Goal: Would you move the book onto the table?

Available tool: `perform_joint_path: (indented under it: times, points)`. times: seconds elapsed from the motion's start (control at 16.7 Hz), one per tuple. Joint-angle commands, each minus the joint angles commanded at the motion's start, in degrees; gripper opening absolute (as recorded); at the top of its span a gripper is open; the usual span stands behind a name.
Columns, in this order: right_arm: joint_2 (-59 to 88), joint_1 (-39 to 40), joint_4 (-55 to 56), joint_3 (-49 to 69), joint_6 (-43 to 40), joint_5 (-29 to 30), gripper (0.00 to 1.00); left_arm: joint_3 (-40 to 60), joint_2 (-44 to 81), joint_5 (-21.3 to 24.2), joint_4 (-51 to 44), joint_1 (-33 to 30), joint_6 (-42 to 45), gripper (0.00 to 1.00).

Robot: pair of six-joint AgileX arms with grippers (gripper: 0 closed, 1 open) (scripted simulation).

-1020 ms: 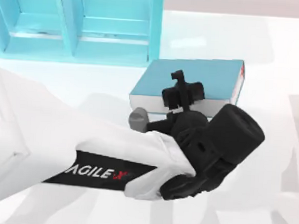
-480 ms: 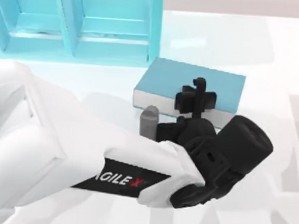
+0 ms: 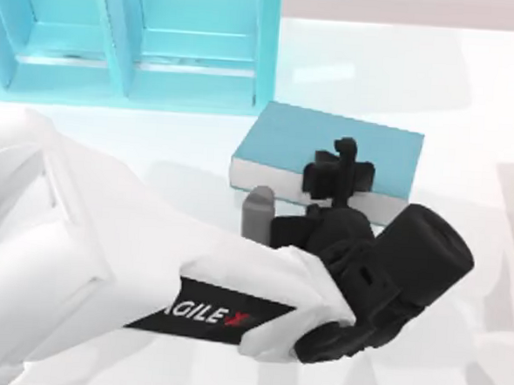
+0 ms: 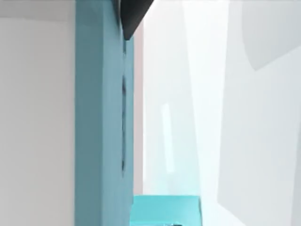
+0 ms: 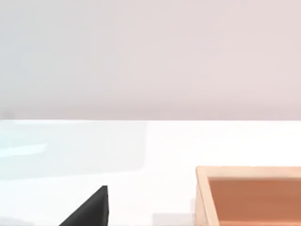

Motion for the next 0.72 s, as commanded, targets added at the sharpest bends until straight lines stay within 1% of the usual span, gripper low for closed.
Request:
perform_joint_path:
  times: [0.18, 0.54, 0.72]
  points:
    - [0.0, 0.0, 0.0, 0.0, 0.0, 0.0, 1.0, -0.2, 0.44, 0.17, 0.13, 0.22, 0.06, 0.0]
    - [0.0, 0.0, 0.0, 0.0, 0.0, 0.0, 1.0, -1.81, 4.48, 0.26, 5.67, 0.24, 0.12, 0.0]
    - [0.0, 0.0, 0.0, 0.0, 0.0, 0.0, 1.0, -1.89, 4.72, 0.25, 6.1, 0.24, 0.08, 0.0]
